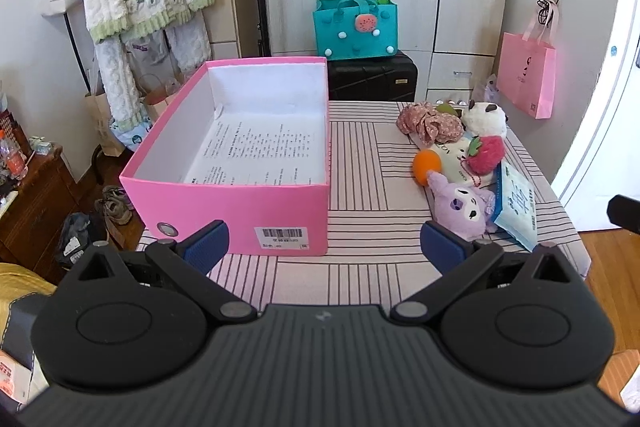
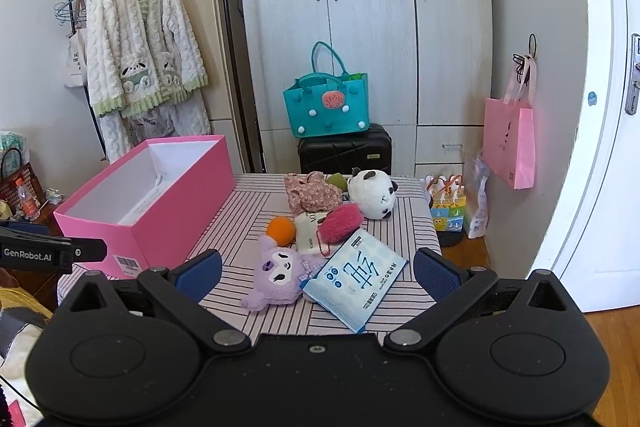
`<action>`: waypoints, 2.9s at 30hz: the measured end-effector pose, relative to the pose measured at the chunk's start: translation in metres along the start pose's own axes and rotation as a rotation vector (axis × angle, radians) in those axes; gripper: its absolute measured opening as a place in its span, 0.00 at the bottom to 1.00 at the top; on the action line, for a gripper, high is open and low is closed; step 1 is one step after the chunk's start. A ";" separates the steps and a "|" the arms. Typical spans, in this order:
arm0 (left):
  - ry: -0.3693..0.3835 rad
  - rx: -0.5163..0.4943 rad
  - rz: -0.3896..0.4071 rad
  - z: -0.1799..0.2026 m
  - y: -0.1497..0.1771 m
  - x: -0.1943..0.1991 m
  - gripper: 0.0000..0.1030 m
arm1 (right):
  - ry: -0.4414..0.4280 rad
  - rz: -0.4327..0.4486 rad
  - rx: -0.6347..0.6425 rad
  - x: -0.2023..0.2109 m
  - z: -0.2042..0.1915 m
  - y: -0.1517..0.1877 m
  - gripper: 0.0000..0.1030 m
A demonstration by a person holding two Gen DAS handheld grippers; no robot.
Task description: Organize soft objects
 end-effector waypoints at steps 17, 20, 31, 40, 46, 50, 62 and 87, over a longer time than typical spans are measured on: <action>-0.073 -0.010 0.043 0.004 0.007 0.015 1.00 | -0.018 0.008 0.040 0.004 -0.005 0.002 1.00; -0.078 -0.019 0.049 0.005 0.005 0.016 1.00 | -0.019 0.012 0.066 0.006 -0.008 -0.002 1.00; -0.073 -0.038 0.028 0.006 0.004 0.016 1.00 | -0.049 0.012 0.103 0.011 -0.011 -0.001 1.00; -0.072 -0.036 0.018 0.004 0.004 0.017 1.00 | -0.058 0.028 0.144 0.014 -0.014 -0.004 1.00; -0.071 -0.037 0.020 0.004 0.004 0.017 1.00 | -0.068 0.024 0.140 0.012 -0.012 -0.003 1.00; -0.073 -0.043 0.015 0.005 0.004 0.017 1.00 | -0.070 0.015 0.137 0.009 -0.011 -0.001 1.00; -0.012 -0.104 0.026 0.012 -0.004 0.024 1.00 | -0.175 0.018 0.165 0.016 0.011 -0.012 1.00; 0.331 -0.075 -0.028 0.119 0.005 -0.070 0.97 | -0.249 -0.034 0.225 -0.058 0.087 -0.017 0.89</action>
Point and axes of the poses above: each gripper's, at about its wrist camera, not at the fingertips, and x roughly against the way its jaws point, z to its right, y to its underside, the point moved 2 cm from there along -x, roughly the way its jaws point, and after that the axes turned 3 degrees about -x, right-handed, at the moved point
